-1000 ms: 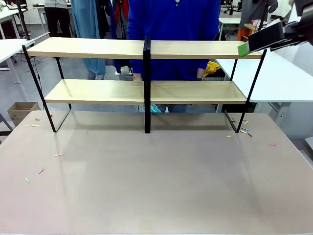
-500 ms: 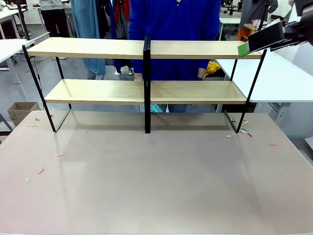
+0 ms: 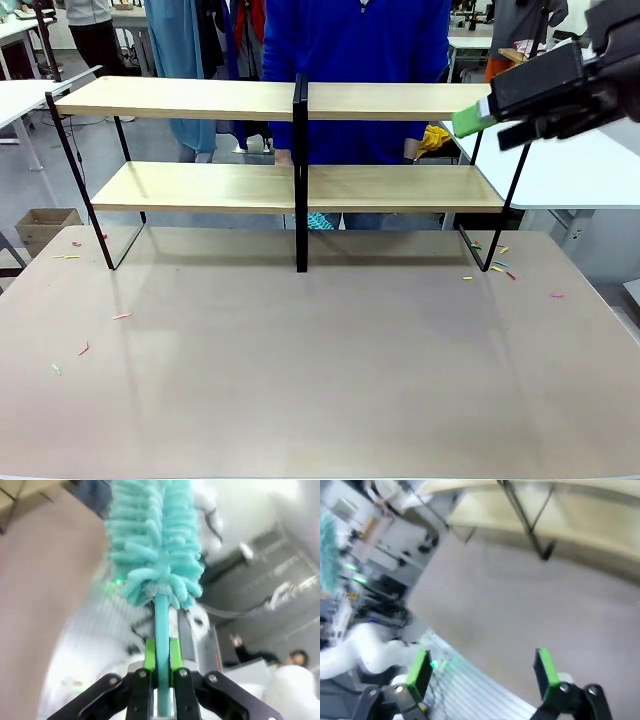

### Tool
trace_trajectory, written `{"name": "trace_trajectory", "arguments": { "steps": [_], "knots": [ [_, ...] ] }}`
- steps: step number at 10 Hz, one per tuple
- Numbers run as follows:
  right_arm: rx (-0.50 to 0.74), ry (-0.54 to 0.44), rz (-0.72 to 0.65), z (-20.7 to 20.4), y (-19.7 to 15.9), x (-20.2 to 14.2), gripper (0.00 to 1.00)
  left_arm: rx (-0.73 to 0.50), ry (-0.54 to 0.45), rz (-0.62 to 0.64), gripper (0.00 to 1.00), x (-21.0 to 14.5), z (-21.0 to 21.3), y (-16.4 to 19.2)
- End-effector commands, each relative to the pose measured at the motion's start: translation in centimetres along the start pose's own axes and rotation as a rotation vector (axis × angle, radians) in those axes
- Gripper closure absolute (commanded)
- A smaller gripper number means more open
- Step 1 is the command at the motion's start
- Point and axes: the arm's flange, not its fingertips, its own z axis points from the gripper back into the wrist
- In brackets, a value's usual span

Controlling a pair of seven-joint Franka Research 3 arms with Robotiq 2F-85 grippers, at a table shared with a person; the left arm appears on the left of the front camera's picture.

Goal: Clean the shelves.
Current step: Place the Duster on the table.

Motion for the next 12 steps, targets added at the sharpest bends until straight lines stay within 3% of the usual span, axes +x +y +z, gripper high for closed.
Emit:
{"name": "trace_trajectory", "arguments": {
  "steps": [1, 2, 3, 4, 5, 6, 7, 8, 9, 10, 12],
  "knots": [
    [-0.058, 0.065, -0.488, -1.0, -8.3, -7.6, 0.00, -0.093, 0.292, 0.031, 0.87, -3.1, -1.5, 0.7],
    [-0.064, 0.102, -0.564, 0.0, -11.0, -9.8, 0.00, -0.093, 0.396, 0.064, 0.87, -4.1, -4.0, 2.9],
    [-0.083, 0.188, -0.565, 0.8, -13.1, -10.8, 0.00, -0.107, 0.407, 0.097, 0.87, -4.7, -5.9, 5.3],
    [-0.133, 0.292, -0.557, 0.7, -14.6, -12.1, 0.00, -0.015, 0.380, 0.131, 0.87, -5.3, -7.8, 8.2],
    [-0.208, 0.194, -0.506, 1.1, -15.0, -11.8, 0.00, 0.076, 0.365, 0.161, 0.87, -5.8, -9.5, 11.1],
    [-0.101, 0.220, -0.552, 3.1, -13.2, -2.7, 0.00, -0.091, 0.423, 0.125, 0.87, -4.8, -7.8, 6.9],
    [-0.149, 0.235, -0.580, 4.1, -14.9, -3.5, 0.00, -0.091, 0.423, 0.125, 0.87, -4.8, -7.8, 6.9],
    [-0.173, 0.347, -0.368, 3.1, -11.8, -2.6, 0.00, -0.091, 0.423, 0.125, 0.87, -4.8, -7.8, 6.9],
    [-0.236, 0.433, -0.470, -0.3, -12.5, -1.7, 0.00, -0.044, 0.414, 0.159, 0.87, -5.9, -8.4, 9.1],
    [-0.134, 0.492, -0.494, -2.9, -13.7, -2.1, 0.00, 0.063, 0.392, 0.170, 0.87, -5.8, -10.1, 11.2],
    [-0.051, 0.497, -0.583, -4.9, -15.7, -4.1, 0.00, 0.093, 0.450, 0.179, 0.87, -6.1, -13.2, 14.5]
  ]
}}
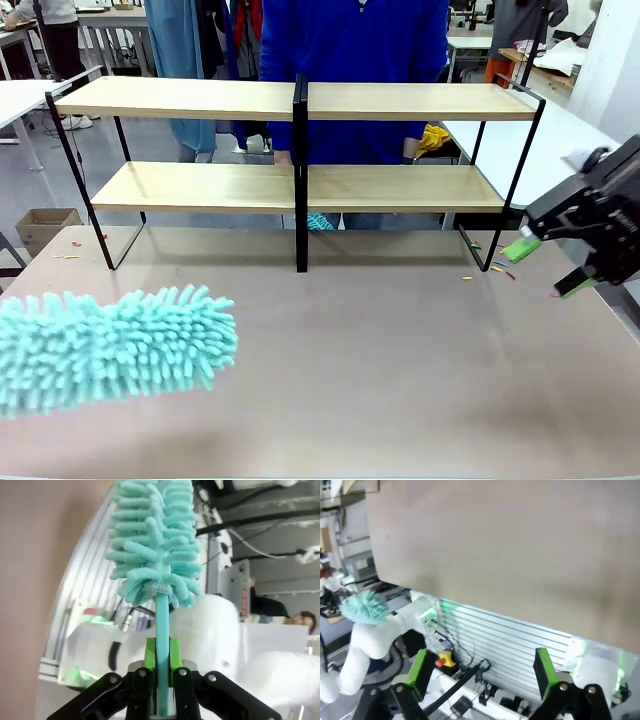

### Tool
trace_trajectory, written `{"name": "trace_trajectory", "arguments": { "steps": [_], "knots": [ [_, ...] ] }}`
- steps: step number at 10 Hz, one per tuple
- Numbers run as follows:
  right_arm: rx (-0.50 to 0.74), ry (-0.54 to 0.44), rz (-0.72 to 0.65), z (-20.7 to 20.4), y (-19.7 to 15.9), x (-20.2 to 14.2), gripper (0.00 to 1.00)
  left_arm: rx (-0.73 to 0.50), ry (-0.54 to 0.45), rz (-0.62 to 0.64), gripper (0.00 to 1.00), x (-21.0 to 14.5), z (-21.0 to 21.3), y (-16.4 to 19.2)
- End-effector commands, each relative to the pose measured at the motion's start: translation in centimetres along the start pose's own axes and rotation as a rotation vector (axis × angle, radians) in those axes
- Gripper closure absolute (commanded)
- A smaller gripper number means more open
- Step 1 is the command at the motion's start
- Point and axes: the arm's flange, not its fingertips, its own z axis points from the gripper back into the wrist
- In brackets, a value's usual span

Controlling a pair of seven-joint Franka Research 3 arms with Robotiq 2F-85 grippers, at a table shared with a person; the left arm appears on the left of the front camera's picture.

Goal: Clean the shelves.
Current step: Place the Duster on the table.

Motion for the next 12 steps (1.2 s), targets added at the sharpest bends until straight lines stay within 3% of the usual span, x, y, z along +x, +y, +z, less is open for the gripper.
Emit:
{"name": "trace_trajectory", "arguments": {
  "steps": [1, 2, 3, 4, 8, 9, 10, 11, 12],
  "knots": [
    [0.059, 0.015, -0.084, -1.5, -2.6, 0.9, 0.00, 0.036, 0.016, 0.018, 0.87, 2.1, -3.1, 2.4],
    [0.060, 0.003, -0.140, -1.6, -3.3, 1.3, 0.00, 0.049, 0.017, 0.014, 0.87, 3.1, -4.0, 3.5],
    [0.019, 0.032, -0.043, -0.9, -1.2, 1.1, 0.00, 0.043, -0.009, 0.003, 0.87, 4.0, -4.6, 5.3],
    [0.019, 0.032, -0.043, -0.9, -1.2, 1.1, 0.00, 0.032, -0.017, -0.003, 0.87, 4.4, -4.9, 6.6],
    [0.019, 0.032, -0.043, -0.9, -1.2, 1.1, 0.00, 0.072, -0.001, 0.015, 0.87, 4.7, -5.2, 8.1],
    [0.019, 0.032, -0.043, -0.9, -1.2, 1.1, 0.00, 0.112, 0.016, 0.015, 0.30, 4.7, -5.2, 8.4],
    [0.019, 0.032, -0.043, -0.9, -1.2, 1.1, 0.00, 0.174, -0.020, -0.007, 0.30, 4.7, -4.8, 8.6],
    [0.019, 0.032, -0.043, -0.9, -1.2, 1.1, 0.00, 0.289, -0.090, -0.036, 0.00, 4.9, -3.8, 8.8],
    [0.019, 0.032, -0.043, -0.9, -1.2, 1.1, 0.00, 0.438, -0.221, -0.052, 0.29, 4.8, -2.5, 9.0]
  ]
}}
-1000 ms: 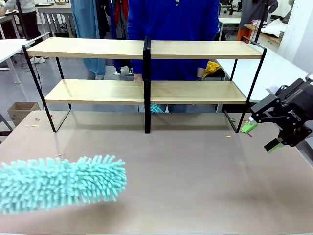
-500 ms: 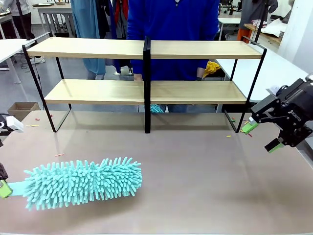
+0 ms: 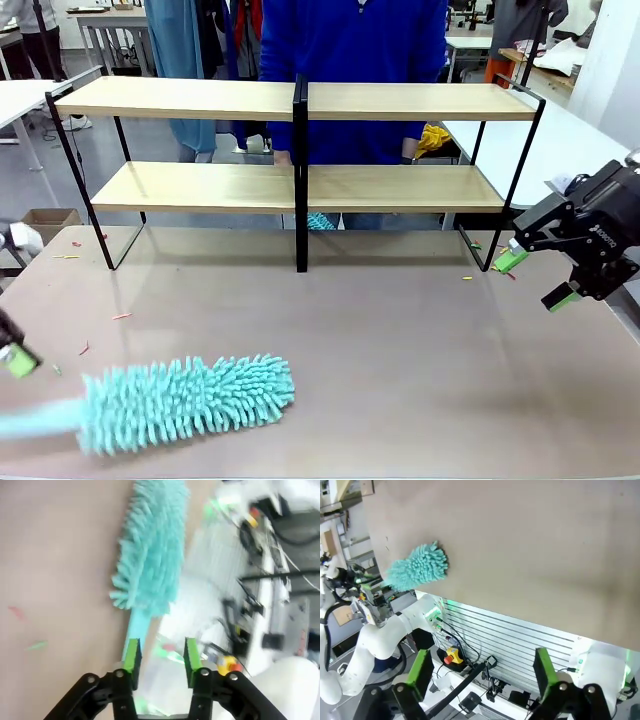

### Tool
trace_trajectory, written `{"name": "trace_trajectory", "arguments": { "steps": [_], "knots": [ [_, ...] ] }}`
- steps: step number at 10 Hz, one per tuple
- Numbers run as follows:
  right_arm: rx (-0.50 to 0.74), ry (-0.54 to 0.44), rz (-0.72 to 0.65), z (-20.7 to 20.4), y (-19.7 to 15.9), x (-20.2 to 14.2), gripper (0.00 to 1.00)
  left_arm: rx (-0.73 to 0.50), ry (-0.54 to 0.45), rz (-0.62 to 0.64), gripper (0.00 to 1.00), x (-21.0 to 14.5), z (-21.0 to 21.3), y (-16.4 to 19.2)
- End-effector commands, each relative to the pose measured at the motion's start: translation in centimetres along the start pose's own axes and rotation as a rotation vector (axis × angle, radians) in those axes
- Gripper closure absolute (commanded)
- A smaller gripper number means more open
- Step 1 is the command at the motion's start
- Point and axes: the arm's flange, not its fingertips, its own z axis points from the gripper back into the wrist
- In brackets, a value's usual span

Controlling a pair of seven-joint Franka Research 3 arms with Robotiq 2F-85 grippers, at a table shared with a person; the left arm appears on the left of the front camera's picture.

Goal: Clean the shelves.
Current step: Place the Duster on the table.

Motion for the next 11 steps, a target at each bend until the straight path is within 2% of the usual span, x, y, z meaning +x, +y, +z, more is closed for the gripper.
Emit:
{"name": "trace_trajectory", "arguments": {
  "steps": [1, 3, 4, 6, 7, 8, 9, 10, 11],
  "knots": [
    [0.006, 0.005, 0.008, 0.0, 0.1, 0.0, 0.00, 0.190, -0.221, -0.043, 0.00, -0.7, 0.8, -0.1],
    [0.006, 0.005, 0.008, 0.0, 0.1, 0.0, 0.00, 0.268, -0.385, -0.017, 0.00, -1.6, 3.6, 0.1],
    [0.000, 0.001, -0.001, 0.0, 0.0, 0.0, 0.00, 0.110, -0.429, 0.014, 0.00, -2.2, 4.9, -0.4],
    [0.314, -0.011, -0.207, 2.5, 0.9, -0.1, 0.00, -0.178, -0.521, 0.119, 0.00, -3.0, 6.2, -1.2],
    [0.480, 0.009, -0.296, 3.9, 1.1, -0.4, 0.00, -0.233, -0.616, 0.218, 0.00, -2.8, 7.2, -0.8],
    [0.596, 0.028, -0.312, 5.0, 0.7, -0.6, 0.00, -0.272, -0.711, 0.301, 0.00, -2.6, 8.3, -0.2],
    [0.663, 0.015, -0.309, 5.5, -0.3, -0.5, 0.00, -0.341, -0.763, 0.330, 0.00, -2.7, 9.1, 0.0],
    [0.695, -0.043, -0.287, 5.6, -1.3, -0.5, 0.00, -0.362, -0.825, 0.329, 0.00, -2.6, 9.6, 0.1],
    [0.730, -0.084, -0.229, 5.8, -1.9, -0.6, 0.00, -0.494, -0.823, 0.272, 0.00, -2.8, 10.1, 0.0]
  ]
}}
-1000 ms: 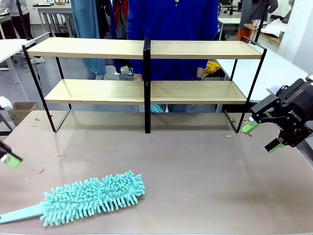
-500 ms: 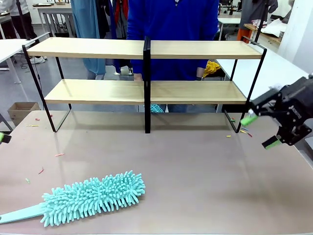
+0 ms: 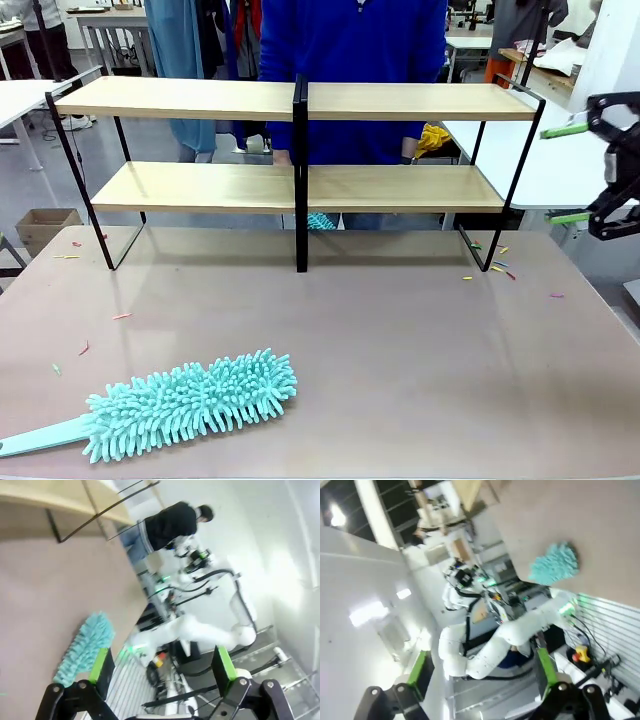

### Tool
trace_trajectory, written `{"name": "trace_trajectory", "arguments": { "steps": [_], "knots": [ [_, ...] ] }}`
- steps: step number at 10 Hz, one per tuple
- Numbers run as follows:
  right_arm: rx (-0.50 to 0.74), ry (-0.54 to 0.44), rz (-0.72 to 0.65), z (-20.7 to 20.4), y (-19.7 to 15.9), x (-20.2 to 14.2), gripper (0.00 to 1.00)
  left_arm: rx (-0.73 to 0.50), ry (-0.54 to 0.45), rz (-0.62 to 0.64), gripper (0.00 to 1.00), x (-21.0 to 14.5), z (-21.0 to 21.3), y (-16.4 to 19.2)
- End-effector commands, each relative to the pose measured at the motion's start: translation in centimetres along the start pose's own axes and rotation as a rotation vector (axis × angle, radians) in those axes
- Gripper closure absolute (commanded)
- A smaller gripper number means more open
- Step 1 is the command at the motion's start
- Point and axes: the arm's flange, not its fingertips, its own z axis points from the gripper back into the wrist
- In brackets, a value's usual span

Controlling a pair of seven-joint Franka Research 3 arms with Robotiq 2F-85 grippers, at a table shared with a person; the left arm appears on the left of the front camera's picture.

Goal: Clean the shelves.
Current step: Place the Duster on the table.

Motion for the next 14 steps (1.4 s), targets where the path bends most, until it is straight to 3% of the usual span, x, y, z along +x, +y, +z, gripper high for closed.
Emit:
{"name": "trace_trajectory", "arguments": {
  "steps": [1, 2, 14],
  "knots": [
    [-0.063, 0.030, -0.019, -1.0, 0.4, -0.2, 0.00, -0.189, -0.153, 0.021, 0.00, 1.4, 0.0, -0.8],
    [-0.063, 0.030, -0.019, -1.0, 0.4, -0.2, 0.00, 0.000, 0.000, 0.000, 0.00, 0.0, 0.0, 0.0],
    [-0.063, 0.030, -0.019, -1.0, 0.4, -0.2, 0.00, 0.000, 0.000, 0.000, 0.00, 0.0, 0.0, 0.0]
  ]
}}
